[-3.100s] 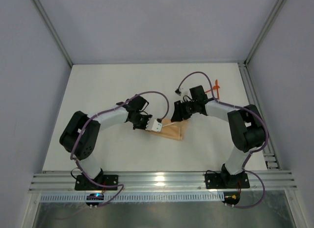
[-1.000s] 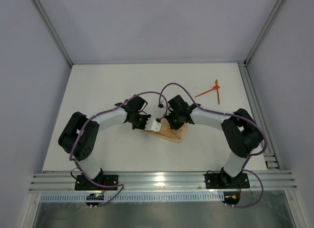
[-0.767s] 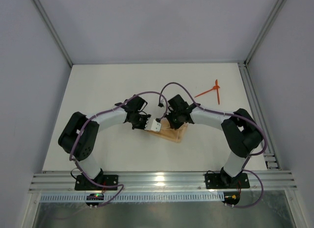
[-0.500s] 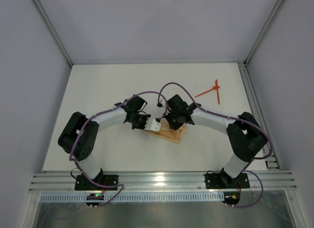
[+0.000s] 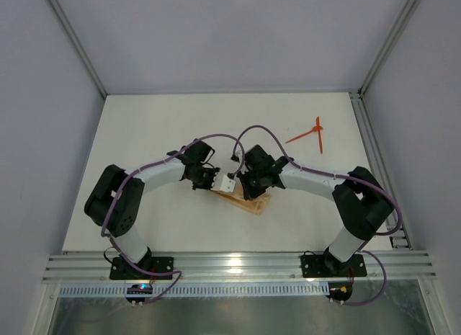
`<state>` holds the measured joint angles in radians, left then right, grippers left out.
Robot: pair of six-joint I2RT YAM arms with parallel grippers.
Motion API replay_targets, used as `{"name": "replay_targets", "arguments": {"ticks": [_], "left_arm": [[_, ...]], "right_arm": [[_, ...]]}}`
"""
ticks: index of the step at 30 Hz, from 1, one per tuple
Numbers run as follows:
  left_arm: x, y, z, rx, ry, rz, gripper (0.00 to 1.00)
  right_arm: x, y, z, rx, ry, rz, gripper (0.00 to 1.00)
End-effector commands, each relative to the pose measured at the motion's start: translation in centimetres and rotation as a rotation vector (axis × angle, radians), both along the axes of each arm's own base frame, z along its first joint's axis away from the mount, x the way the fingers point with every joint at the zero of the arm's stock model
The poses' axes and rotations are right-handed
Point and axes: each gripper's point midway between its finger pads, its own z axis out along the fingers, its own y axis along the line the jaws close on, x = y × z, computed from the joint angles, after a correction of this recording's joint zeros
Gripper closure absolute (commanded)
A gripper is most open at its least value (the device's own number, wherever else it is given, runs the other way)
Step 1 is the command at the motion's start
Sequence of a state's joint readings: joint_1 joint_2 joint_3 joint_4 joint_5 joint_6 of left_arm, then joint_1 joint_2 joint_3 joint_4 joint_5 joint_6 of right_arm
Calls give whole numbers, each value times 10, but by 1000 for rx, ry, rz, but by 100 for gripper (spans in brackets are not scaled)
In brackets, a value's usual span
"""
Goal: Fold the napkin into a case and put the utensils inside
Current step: Stuff the top corner of the smaller-rectangle-folded napkin into the folded napkin.
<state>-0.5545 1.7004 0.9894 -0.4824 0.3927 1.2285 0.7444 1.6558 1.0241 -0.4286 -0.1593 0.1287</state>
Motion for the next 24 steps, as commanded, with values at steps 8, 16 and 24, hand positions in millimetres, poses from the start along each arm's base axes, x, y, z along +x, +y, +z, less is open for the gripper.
{"name": "replay_targets", "arguments": {"ticks": [8,16,24], "left_arm": [[-8,17,-7,41,42,42,100],[-10,23,1,58,36,-10,97],[-14,39,24,147,47,-146,81]], "right_arm": [[-12,24,-22,190,82,-156,91],[-18,16,-39,238,121,-222,86],[-14,11,-50,234,98,-269,86]]}}
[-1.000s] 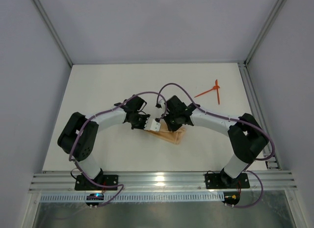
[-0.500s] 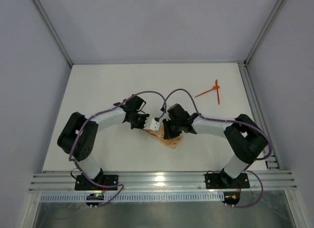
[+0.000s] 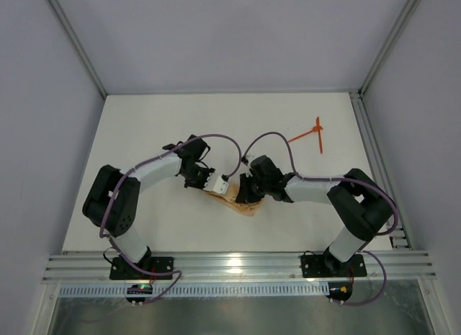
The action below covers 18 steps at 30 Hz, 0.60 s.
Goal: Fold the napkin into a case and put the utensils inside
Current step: Stuff the top corner of the smaller-rectangle-folded napkin into the folded napkin.
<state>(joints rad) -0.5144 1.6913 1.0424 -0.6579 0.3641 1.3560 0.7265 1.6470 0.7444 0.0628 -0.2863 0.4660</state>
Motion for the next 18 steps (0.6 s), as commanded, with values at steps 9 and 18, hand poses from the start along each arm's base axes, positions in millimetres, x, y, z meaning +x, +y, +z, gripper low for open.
{"name": "replay_targets", "arguments": {"ticks": [9,18], "left_arm": [[-8,6,73,-7,18,51,50],[18,35,141,83,94,946,55]], "right_arm": [[1,-17,-37,-42,23,-128,87],[10,-11,-34,29,-5,-220,87]]}}
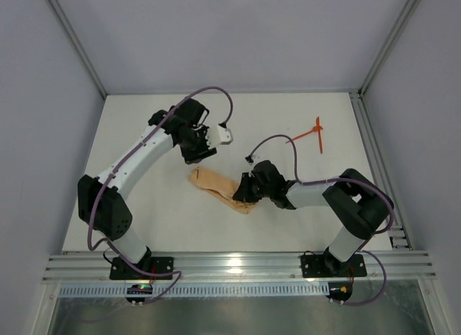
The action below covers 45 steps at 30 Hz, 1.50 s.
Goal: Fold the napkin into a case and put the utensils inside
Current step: Stuff the top corner of the smaller-rectangle-folded napkin into the folded napkin.
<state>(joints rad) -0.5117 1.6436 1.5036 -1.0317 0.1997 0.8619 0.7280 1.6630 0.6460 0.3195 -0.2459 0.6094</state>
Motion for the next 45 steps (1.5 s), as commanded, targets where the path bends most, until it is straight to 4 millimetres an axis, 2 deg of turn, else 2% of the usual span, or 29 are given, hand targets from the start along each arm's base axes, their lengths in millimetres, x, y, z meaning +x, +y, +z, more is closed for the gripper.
{"name": "replay_targets", "arguments": {"ticks": [1,3,4,5,7,8,9,12,14,16,20,23,25,26,27,29,31,33,34,35,36,38,39,40,41,42,45], "left_arm": [[-18,29,8,76,144,491,55],[-39,37,1,115,237,568,57],[-46,37,-4,104,279,628,57],[-53,45,-15,114,322,672,58],[-43,42,-24,49,306,726,57],[-43,41,-30,31,303,728,56],[-29,33,-31,-24,263,710,53],[-16,20,-34,-75,264,720,52],[2,14,-38,-114,223,743,52],[17,12,-51,-124,201,770,52],[34,24,-84,-121,139,820,53],[26,23,-109,-121,177,821,55],[32,20,-124,-126,182,847,59],[32,21,-131,-122,184,856,65],[37,18,-134,-138,174,858,69],[34,19,-145,-128,179,861,74],[39,23,-150,-121,135,858,74],[36,29,-159,-93,118,849,75],[40,28,-158,-101,101,843,76],[42,34,-159,-76,72,839,78],[43,35,-160,-73,62,833,78],[45,38,-161,-61,44,816,79],[46,38,-160,-59,36,810,80],[46,39,-161,-57,29,806,80],[47,40,-161,-55,23,802,80],[49,39,-160,-56,16,797,80],[51,39,-159,-62,11,793,81]], "right_arm": [[-6,-21,-39,-77,64,-116,87],[-3,-13,-38,-17,68,-139,87],[-7,-11,-44,-3,103,-157,88],[-7,-7,-44,12,109,-159,88],[-9,8,-43,33,103,-155,88],[-11,11,-49,24,123,-176,88],[-10,18,-48,35,123,-182,88],[-18,32,-48,59,153,-201,88],[-23,39,-45,61,155,-203,88],[-23,40,-41,52,158,-227,88],[-20,32,-34,31,128,-284,88],[-20,34,-29,32,125,-294,87],[-24,37,-30,22,135,-288,87],[-26,39,-31,19,137,-280,87],[-28,41,-32,15,141,-274,86],[-29,46,-30,21,145,-262,83],[-29,50,-25,32,124,-249,77],[-30,52,-14,2,55,-205,74],[-27,60,-1,6,18,-182,70],[-32,60,1,-43,-25,-123,67],[-27,69,26,-12,-73,-96,65],[-29,68,43,-39,-113,-45,57],[-24,75,72,-18,-186,2,55],[-23,76,85,-22,-218,28,54],[-24,72,90,-53,-230,55,52],[-20,76,114,-42,-298,91,52],[-10,78,138,-15,-383,111,48]]}}
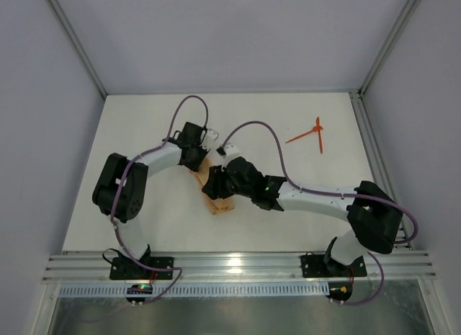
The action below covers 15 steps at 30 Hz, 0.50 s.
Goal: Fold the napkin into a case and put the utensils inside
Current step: Stuff the top corner of the smaller-rectangle-folded napkin into the folded napkin.
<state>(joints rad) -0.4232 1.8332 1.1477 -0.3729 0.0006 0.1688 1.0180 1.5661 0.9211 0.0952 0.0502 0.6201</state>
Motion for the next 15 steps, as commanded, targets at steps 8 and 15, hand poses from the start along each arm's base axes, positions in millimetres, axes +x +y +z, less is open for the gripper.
{"name": "replay_targets", "arguments": {"ticks": [8,15], "left_arm": [[0,7,-13,37,7,-17,80],[8,1,3,11,-21,-19,80]], "right_arm": [[86,8,40,283,-209,61,79],[125,40,7,257,-229,58,87]]}}
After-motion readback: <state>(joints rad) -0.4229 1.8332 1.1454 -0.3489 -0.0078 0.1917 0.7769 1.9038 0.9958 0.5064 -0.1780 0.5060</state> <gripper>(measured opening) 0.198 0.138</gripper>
